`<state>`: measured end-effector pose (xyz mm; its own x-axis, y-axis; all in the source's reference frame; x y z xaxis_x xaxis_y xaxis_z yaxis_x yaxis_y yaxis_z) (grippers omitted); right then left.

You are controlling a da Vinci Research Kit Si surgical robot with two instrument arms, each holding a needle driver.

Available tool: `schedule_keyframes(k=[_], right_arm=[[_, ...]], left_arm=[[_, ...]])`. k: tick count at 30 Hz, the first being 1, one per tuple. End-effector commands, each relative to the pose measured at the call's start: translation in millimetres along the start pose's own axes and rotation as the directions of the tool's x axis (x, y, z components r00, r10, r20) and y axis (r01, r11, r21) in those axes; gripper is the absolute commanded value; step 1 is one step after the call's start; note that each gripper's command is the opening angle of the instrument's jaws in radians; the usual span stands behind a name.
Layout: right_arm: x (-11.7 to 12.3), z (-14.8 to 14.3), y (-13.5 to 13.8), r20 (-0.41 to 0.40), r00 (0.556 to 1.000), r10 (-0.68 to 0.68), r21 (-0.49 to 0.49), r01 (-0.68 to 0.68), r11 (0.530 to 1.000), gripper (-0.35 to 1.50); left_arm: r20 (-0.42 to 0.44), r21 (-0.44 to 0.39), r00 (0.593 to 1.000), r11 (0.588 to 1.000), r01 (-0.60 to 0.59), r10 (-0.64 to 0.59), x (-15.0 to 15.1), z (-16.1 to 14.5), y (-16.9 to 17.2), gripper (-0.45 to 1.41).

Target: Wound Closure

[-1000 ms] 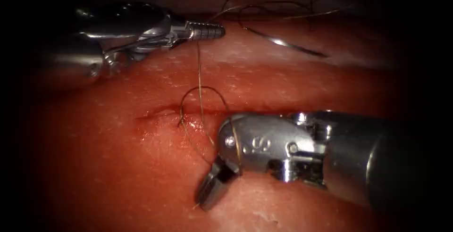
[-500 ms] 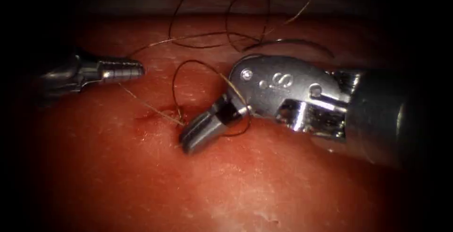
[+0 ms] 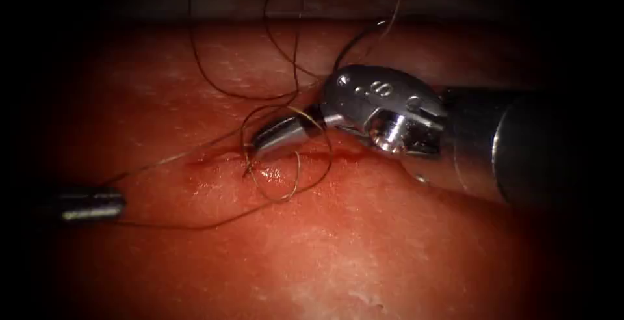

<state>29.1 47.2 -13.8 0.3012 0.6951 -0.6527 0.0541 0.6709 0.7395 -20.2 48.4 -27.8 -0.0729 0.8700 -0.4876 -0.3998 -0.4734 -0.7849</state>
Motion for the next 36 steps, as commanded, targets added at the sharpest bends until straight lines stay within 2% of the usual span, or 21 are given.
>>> schedule_keyframes(k=[1,4,10,15,22,27,32,36], right_arm=[[-0.3,0.7,1.4,-0.002,1.000,0.003,-0.016,-0.003,1.000,-0.35],[-0.4,0.9,2.7,-0.001,1.000,0.020,-0.048,-0.020,0.999,-0.35],[0.3,1.4,3.4,-0.002,1.000,0.027,-0.052,-0.027,0.998,-0.35],[0.9,2.9,4.1,0.010,0.999,0.031,-0.058,-0.030,0.998,-0.35],[1.4,4.3,4.5,0.008,0.999,0.036,-0.072,-0.035,0.997,-0.35],[1.6,4.5,4.7,0.019,0.999,0.038,-0.079,-0.037,0.996,-0.35],[1.7,4.4,5.3,0.022,0.999,0.037,-0.108,-0.035,0.993,-0.35],[1.7,4.5,5.5,0.024,0.999,0.037,-0.113,-0.034,0.993,-0.35]], left_arm=[[0.001,-0.002,1.000,1.000,-0.001,0.001,-0.3,0.6,0.0,-0.35],[0.002,-0.004,1.000,1.000,0.000,0.000,0.0,0.0,0.9,-0.35],[0.005,-0.010,1.000,1.000,0.003,-0.003,-0.3,-1.6,2.1,-0.35],[0.013,-0.023,1.000,1.000,0.009,-0.008,-1.1,-5.1,4.4,-0.35],[0.012,-0.014,1.000,1.000,0.021,-0.021,-1.3,-6.4,7.3,-0.35],[0.013,-0.021,1.000,1.000,0.020,-0.020,-1.4,-6.9,8.8,-0.35],[0.007,-0.033,1.000,0.999,0.019,-0.018,-1.5,-9.5,11.7,-0.35],[0.005,-0.033,1.000,0.999,0.021,-0.020,-1.8,-10.4,12.8,-0.35]])
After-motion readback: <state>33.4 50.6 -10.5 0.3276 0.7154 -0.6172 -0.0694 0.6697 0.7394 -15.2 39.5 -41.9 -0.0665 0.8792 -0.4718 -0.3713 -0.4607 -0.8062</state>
